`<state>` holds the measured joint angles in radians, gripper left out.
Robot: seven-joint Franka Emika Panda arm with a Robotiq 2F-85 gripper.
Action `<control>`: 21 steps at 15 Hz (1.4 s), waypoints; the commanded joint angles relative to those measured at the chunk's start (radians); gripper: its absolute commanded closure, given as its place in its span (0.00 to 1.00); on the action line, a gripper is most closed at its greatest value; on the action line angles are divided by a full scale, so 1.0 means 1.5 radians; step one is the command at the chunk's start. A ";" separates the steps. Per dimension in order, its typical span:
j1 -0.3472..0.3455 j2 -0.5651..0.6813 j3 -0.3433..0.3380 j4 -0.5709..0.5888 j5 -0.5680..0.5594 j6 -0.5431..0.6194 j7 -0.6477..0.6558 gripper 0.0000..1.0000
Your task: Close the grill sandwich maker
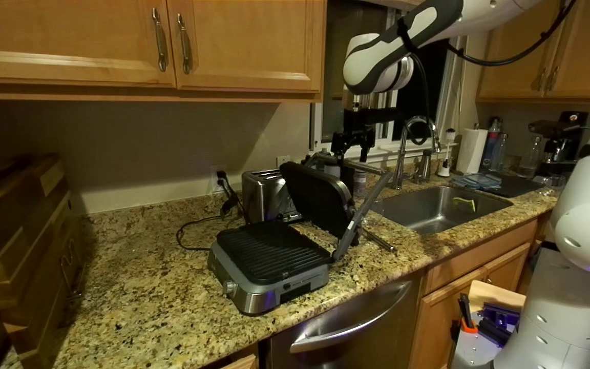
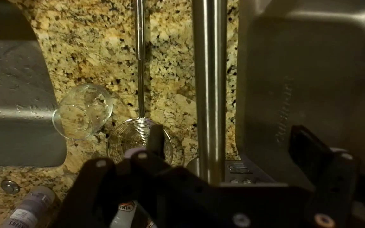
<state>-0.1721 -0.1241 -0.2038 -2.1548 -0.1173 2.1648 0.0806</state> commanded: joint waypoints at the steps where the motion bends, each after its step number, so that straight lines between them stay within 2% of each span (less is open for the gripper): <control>1: -0.010 0.006 0.001 -0.006 0.006 0.042 0.003 0.00; 4: -0.010 0.006 0.001 -0.008 0.006 0.056 0.004 0.03; 5: -0.011 0.007 0.001 -0.008 0.008 0.059 0.003 0.11; 8: -0.011 0.015 0.000 -0.006 0.008 0.059 0.001 0.07; 10: -0.011 0.023 0.001 -0.004 0.009 0.055 0.000 0.00; 15: -0.011 0.036 0.000 -0.002 0.011 0.051 0.000 0.00; 16: -0.011 0.037 0.000 -0.002 0.011 0.051 0.001 0.19; 21: -0.010 0.030 0.001 -0.003 0.014 0.049 0.002 0.53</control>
<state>-0.1790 -0.0654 -0.2048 -2.1536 -0.1167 2.2277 0.0816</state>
